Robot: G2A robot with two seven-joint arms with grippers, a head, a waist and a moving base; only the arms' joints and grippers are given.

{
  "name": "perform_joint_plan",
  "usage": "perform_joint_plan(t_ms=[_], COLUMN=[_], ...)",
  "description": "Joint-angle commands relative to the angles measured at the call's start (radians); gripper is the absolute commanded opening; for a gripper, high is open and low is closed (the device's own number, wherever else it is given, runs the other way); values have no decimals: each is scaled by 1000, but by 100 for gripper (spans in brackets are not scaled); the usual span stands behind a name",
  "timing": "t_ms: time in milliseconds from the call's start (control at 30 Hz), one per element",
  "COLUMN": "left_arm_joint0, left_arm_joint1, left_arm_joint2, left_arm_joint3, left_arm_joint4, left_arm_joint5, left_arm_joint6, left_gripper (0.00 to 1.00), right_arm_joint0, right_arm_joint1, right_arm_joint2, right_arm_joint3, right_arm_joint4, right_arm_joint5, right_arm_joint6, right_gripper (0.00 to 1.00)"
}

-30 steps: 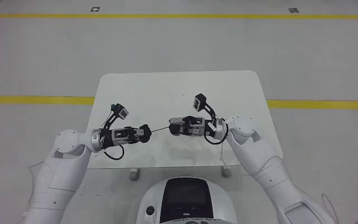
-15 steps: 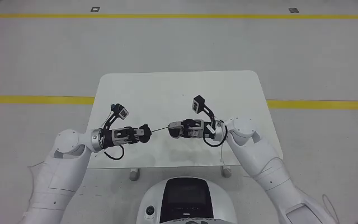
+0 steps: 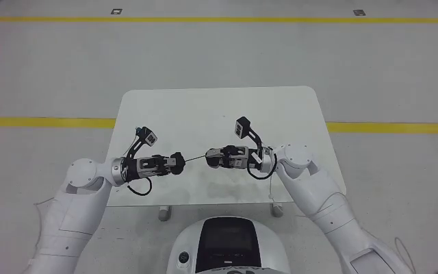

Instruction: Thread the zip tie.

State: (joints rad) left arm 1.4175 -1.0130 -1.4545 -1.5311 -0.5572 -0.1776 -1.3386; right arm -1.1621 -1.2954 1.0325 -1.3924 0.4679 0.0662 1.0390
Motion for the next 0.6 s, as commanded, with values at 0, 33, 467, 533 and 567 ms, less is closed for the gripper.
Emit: perform_joint_plan(t_ms=[0,33,467,533,567], left_arm_joint0=[0,0,0,0,0], left_arm_joint1=[0,0,0,0,0], left_arm_joint2=[0,0,0,0,0], left_arm_joint3=[0,0,0,0,0], left_arm_joint4=[0,0,0,0,0], left_arm_joint5=[0,0,0,0,0], left_arm_joint6=[0,0,0,0,0], left_gripper=[0,0,100,100,100], right_arm_joint0=[2,3,13,14,13], right_arm_joint1=[1,1,7,7,8], right_arm_joint2=[-1,-2,-11,-12,-12], right_arm_joint3=[2,3,13,14,15], right_arm_joint4=[1,2,9,11,13], right_arm_joint5=[0,0,-1,-2,-3], right_arm_joint6=[0,0,10,9,8], right_gripper=[8,6,0,0,0])
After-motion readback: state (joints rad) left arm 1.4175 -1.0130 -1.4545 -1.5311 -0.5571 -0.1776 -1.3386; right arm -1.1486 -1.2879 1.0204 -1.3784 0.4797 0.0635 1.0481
